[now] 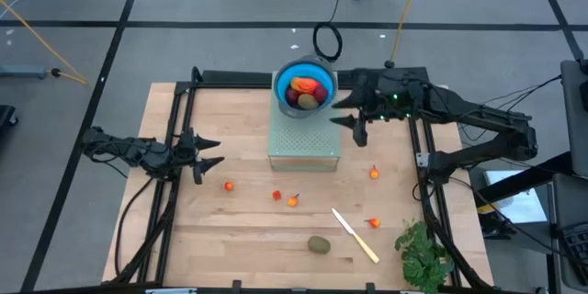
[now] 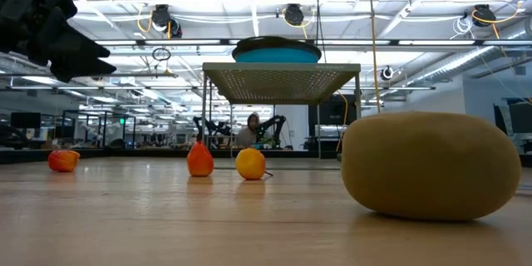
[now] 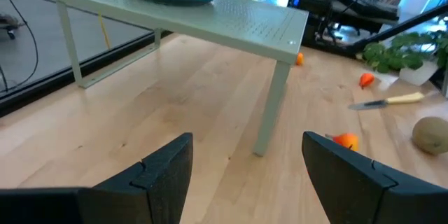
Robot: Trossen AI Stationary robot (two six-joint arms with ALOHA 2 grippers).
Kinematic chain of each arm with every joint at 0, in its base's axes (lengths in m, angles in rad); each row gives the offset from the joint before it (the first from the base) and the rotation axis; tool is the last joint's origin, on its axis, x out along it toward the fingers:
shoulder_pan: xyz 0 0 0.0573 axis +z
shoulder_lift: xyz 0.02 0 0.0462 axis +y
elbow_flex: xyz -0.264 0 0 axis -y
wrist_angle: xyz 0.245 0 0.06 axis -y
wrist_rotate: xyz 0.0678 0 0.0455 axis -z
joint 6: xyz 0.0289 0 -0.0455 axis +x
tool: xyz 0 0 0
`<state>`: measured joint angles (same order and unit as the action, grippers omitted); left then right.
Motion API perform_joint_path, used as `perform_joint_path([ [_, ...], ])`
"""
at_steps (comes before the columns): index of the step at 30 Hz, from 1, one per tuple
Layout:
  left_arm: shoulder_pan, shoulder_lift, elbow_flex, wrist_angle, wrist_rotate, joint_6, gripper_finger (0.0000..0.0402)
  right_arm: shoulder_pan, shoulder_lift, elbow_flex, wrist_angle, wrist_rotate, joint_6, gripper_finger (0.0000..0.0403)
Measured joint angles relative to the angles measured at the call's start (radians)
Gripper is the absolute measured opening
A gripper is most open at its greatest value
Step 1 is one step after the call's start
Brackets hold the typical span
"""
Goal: Pick & Place Fruit
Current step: Put the peach into the blue strainer bowl on the shelf
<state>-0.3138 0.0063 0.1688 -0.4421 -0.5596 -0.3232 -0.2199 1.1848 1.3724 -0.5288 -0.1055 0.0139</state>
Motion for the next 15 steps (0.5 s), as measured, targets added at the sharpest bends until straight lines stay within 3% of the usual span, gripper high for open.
perform_joint_path([
  [15, 0.000, 0.000, 0.000, -0.056, 0.000, -0.049, 0.0269, 0.147, -0.061, 0.000, -0.146, 0.004, 0.000, 0.0051],
])
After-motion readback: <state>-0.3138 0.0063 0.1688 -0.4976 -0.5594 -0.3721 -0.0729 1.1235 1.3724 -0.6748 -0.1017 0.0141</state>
